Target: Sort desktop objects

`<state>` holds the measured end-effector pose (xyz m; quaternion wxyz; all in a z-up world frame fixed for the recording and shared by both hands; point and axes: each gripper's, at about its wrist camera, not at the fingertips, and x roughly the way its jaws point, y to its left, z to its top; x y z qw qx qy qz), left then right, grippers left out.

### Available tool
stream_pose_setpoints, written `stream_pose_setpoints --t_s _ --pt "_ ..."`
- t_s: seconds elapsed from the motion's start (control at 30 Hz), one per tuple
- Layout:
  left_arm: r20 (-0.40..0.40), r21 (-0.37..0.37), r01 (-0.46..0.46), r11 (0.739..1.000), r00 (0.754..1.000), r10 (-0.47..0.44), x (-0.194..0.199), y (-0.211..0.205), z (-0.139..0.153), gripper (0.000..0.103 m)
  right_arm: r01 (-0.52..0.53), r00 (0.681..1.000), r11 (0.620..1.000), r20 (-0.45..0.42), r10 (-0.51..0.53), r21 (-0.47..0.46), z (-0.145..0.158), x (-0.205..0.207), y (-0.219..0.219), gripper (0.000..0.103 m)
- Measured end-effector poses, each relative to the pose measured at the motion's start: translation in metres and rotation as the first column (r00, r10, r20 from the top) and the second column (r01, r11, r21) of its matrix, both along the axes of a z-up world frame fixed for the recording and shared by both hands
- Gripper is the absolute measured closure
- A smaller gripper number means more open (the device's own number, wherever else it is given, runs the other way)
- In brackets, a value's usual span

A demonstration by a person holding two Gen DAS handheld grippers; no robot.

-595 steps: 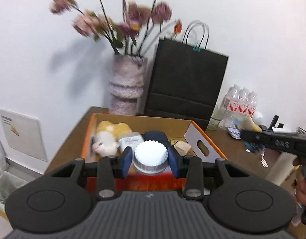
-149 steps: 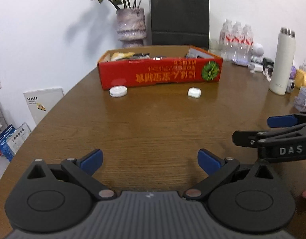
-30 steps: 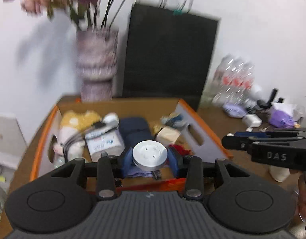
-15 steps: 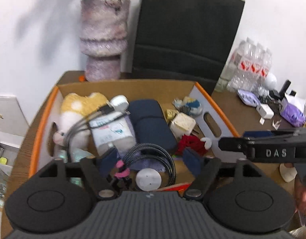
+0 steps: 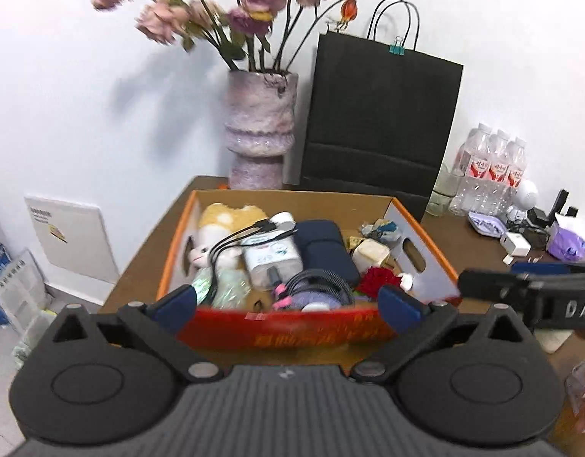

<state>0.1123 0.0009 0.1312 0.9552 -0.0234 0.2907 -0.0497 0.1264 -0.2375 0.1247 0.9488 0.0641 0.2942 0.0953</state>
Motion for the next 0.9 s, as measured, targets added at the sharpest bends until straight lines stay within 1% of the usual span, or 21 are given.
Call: stream_pose_setpoints --t_s 0.07,0.13,0.23,0.3,0.4,0.53,0.6,0.7,0.83,0.9 --pt "0.024 0.023 -0.034 0.999 0.999 0.033 -0.020 0.001 -0.006 0.000 0.028 0.998 1.000 0.048 -0.028 -0.003 -0.009 -0.020 0.003 0.010" --pt "0.065 0.037 -0.071 0.997 0.996 0.069 -0.041 0.002 -0.014 0.000 0.041 0.996 0.999 0.084 -0.041 -0.002 -0.022 -0.040 0.006 0.010" --pt "0.134 0.082 -0.099 0.992 0.987 0.087 -0.072 0.003 -0.030 0.000 0.033 0.995 0.999 0.092 -0.032 -0.006 -0.042 -0.062 0.011 0.010" --pt "0.161 0.101 -0.096 0.990 0.984 0.079 -0.091 0.002 -0.044 0.000 0.018 0.997 0.999 0.081 -0.015 -0.028 -0.056 -0.078 0.017 0.010" --pt "0.133 0.078 -0.084 0.993 0.988 0.073 -0.112 0.004 -0.064 0.000 0.001 0.998 0.999 0.070 0.002 -0.052 -0.074 -0.097 0.027 0.010" --pt "0.106 0.033 -0.083 0.996 0.991 0.079 -0.140 0.010 -0.082 0.000 0.000 1.000 0.999 0.031 0.001 -0.046 -0.091 -0.122 0.037 0.009" --pt "0.103 0.036 -0.090 0.995 0.991 0.086 -0.155 0.012 -0.089 0.000 -0.002 1.000 0.998 0.024 0.003 -0.057 -0.099 -0.134 0.042 0.009" --pt "0.098 0.046 -0.075 0.996 0.993 0.070 -0.171 0.016 -0.097 0.000 -0.008 1.000 0.997 0.025 0.010 -0.080 -0.108 -0.154 0.048 0.008" --pt "0.074 0.043 -0.100 0.994 0.993 0.097 -0.181 0.024 -0.107 0.000 -0.008 1.000 0.995 0.008 0.009 -0.100 -0.119 -0.170 0.052 0.004" --pt "0.060 0.053 -0.108 0.993 0.993 0.105 -0.182 0.026 -0.111 0.000 0.001 1.000 0.994 -0.007 -0.002 -0.105 -0.124 -0.175 0.050 0.002"
